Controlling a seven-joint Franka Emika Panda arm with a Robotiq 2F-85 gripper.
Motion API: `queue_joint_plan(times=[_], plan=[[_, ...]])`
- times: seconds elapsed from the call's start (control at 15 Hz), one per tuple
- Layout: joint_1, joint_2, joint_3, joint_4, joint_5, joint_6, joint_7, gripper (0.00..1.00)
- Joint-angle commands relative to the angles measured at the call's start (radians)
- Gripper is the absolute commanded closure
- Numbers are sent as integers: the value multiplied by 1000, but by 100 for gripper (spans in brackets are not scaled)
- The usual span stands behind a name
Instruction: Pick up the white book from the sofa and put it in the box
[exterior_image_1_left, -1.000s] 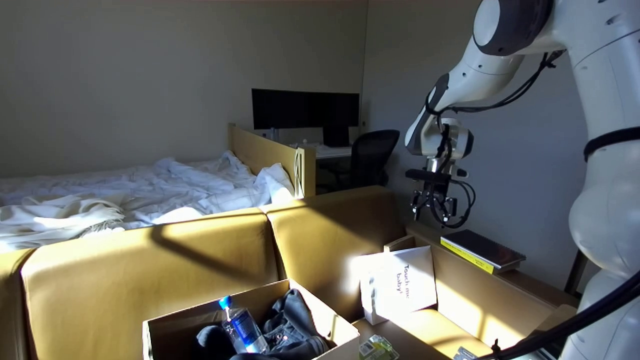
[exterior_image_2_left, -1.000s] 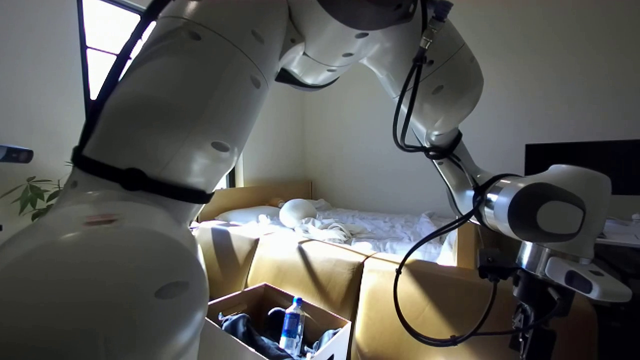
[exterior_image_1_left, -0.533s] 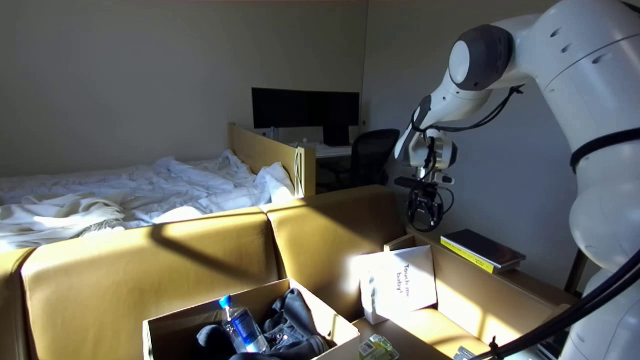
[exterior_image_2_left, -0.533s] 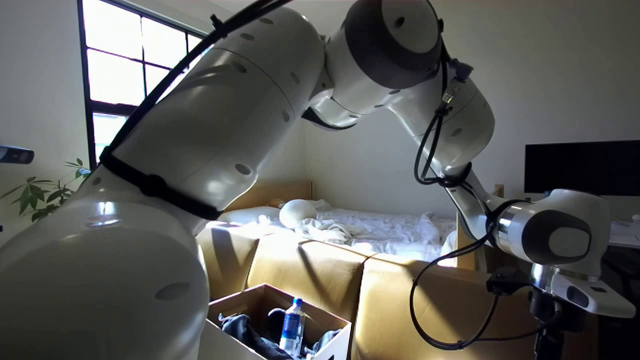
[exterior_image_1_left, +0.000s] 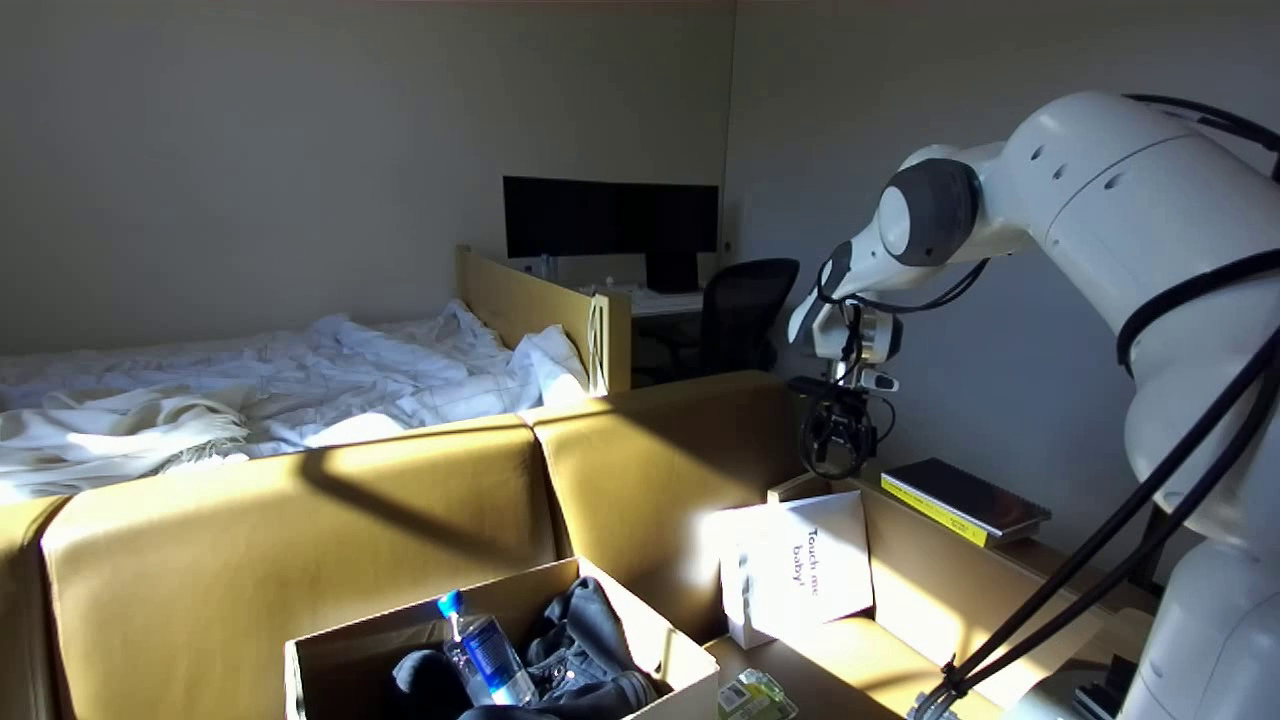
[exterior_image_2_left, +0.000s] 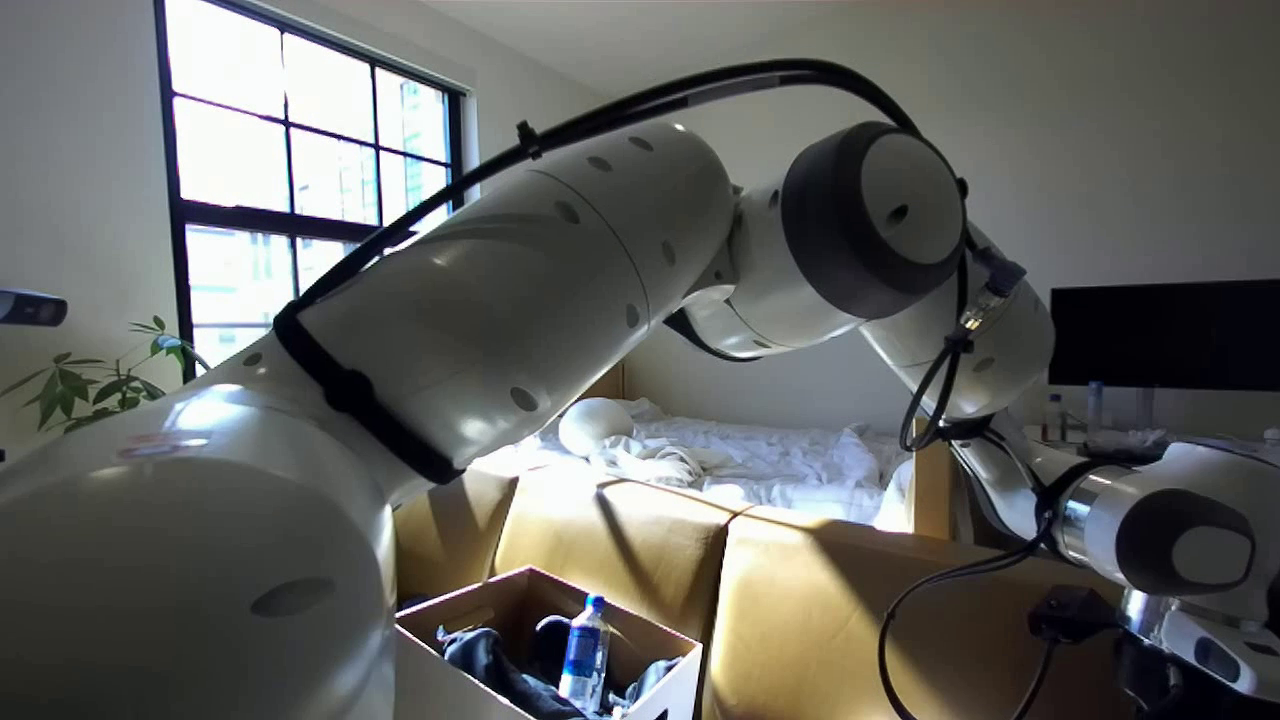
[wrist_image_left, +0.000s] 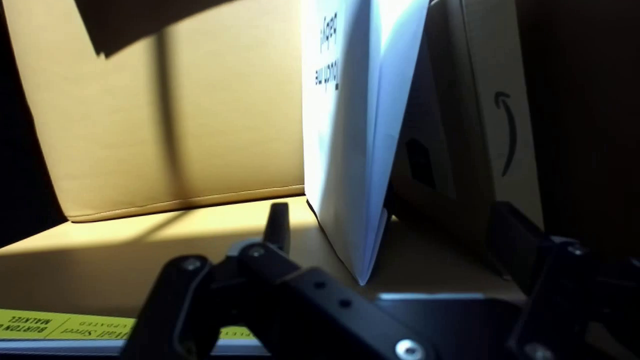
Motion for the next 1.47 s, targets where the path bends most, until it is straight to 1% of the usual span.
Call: queue_joint_plan(times=[0.0, 0.2, 0.33, 0.4, 0.6, 0.73, 0.8, 0.87, 1.07, 1.2, 1.4], plan=[[-29, 49, 16, 129, 6, 32, -21, 0], [-35, 84, 28, 198, 5, 77, -21, 0], [-30, 103, 34, 214, -12, 41, -27, 0], [-35, 111, 44, 218, -14, 11, -40, 0], [-47, 136, 61, 224, -26, -150, -79, 0], [-51, 138, 52, 217, -34, -265, -101, 0], [-53, 139, 39, 215, -35, -305, -92, 0], [-55, 145, 28, 218, -27, -319, -72, 0], [-66, 193, 1, 276, -32, -389, -24, 0], [-85, 218, 10, 306, -7, -391, -24, 0], [-93, 239, 24, 317, 27, -304, -7, 0]])
